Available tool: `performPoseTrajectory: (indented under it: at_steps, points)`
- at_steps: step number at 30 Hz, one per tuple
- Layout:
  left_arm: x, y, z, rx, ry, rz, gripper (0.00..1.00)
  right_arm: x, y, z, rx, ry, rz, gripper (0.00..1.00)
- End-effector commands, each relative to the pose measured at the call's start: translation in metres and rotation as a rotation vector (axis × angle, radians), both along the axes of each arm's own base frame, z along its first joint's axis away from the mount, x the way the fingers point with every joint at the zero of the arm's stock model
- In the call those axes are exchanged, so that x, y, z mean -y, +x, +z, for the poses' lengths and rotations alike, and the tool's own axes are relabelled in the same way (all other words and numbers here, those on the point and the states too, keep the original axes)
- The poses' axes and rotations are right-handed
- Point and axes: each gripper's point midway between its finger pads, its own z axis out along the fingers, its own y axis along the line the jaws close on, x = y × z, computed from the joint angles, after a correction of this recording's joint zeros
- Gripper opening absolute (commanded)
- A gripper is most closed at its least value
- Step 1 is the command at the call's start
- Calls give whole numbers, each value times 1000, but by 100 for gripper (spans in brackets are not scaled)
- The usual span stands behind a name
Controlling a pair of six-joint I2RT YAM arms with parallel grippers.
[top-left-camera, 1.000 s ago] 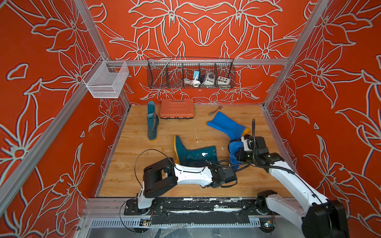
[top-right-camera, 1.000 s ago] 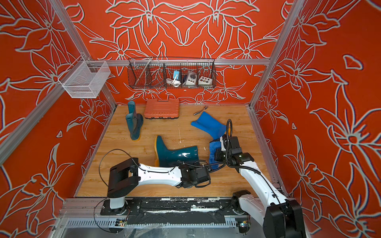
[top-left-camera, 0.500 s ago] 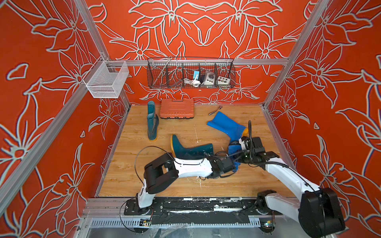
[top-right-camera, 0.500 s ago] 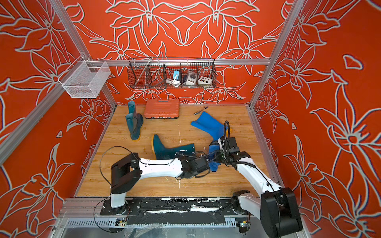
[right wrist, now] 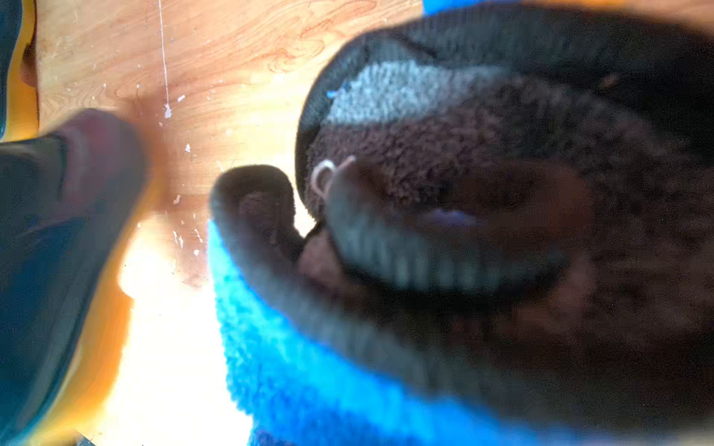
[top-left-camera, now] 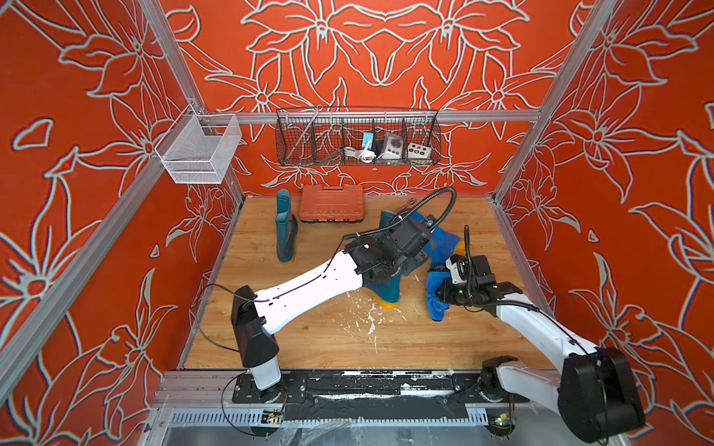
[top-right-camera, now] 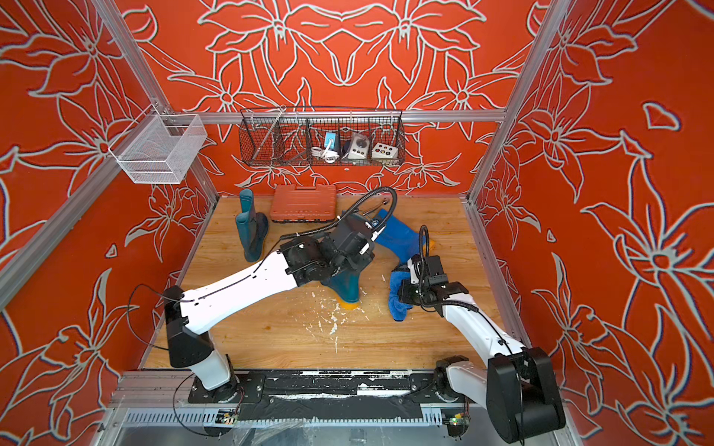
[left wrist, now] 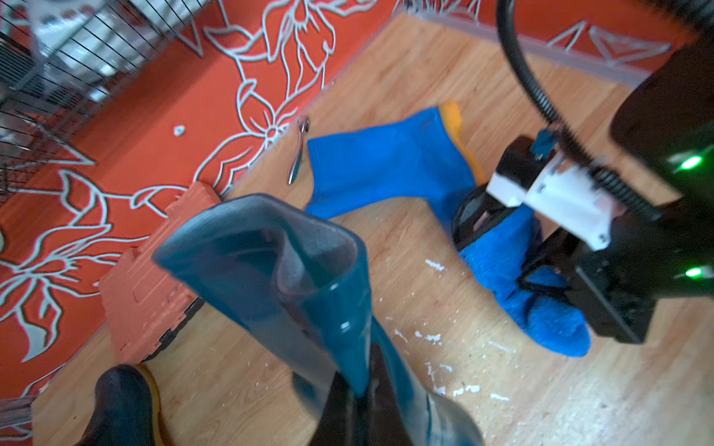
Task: Wipe the rubber boots with a cloth
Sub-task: Adjust the rubber boot at the center of the board.
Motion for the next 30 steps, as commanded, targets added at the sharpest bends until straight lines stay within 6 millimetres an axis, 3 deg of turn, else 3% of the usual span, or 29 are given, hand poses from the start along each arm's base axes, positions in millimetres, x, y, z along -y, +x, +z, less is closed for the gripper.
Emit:
performPoseTrajectory:
  at_steps: [1, 3, 7, 9, 12, 14, 16, 17, 20, 23, 26, 30]
  points:
    - [-26, -2, 41, 22, -230, 99, 0, -2, 3, 18, 33, 19, 6, 0]
    - [-57, 1, 28, -1, -341, 219, 0, -3, 0, 17, 28, 22, 13, 0]
    - [-137, -1, -45, -153, -571, 508, 0, -9, -3, 17, 11, 56, 40, 0]
    - [-179, -13, -95, -235, -678, 661, 0, -13, -7, 17, -6, 72, 54, 0]
    - [-225, -36, -145, -302, -777, 822, 0, -16, -13, 14, -22, 75, 71, 0]
    - [-245, -49, -169, -329, -775, 891, 0, -19, -17, 11, -30, 71, 84, 0]
    - [-258, -61, -186, -359, -741, 936, 0, -24, -19, 11, -33, 66, 101, 0]
    - [-264, -67, -191, -375, -723, 954, 5, -28, -20, 10, -36, 61, 114, 0]
    - [-274, -78, -191, -391, -658, 952, 45, -43, -23, 12, -31, 31, 163, 0]
    - [-280, -82, -185, -409, -594, 921, 68, -61, -26, 12, -29, 2, 218, 0]
    - [-276, -79, -190, -542, -577, 884, 72, -80, -29, 4, -54, 4, 260, 0]
    - [-243, -69, -210, -698, -642, 744, 69, -107, -31, -13, -84, -7, 325, 0]
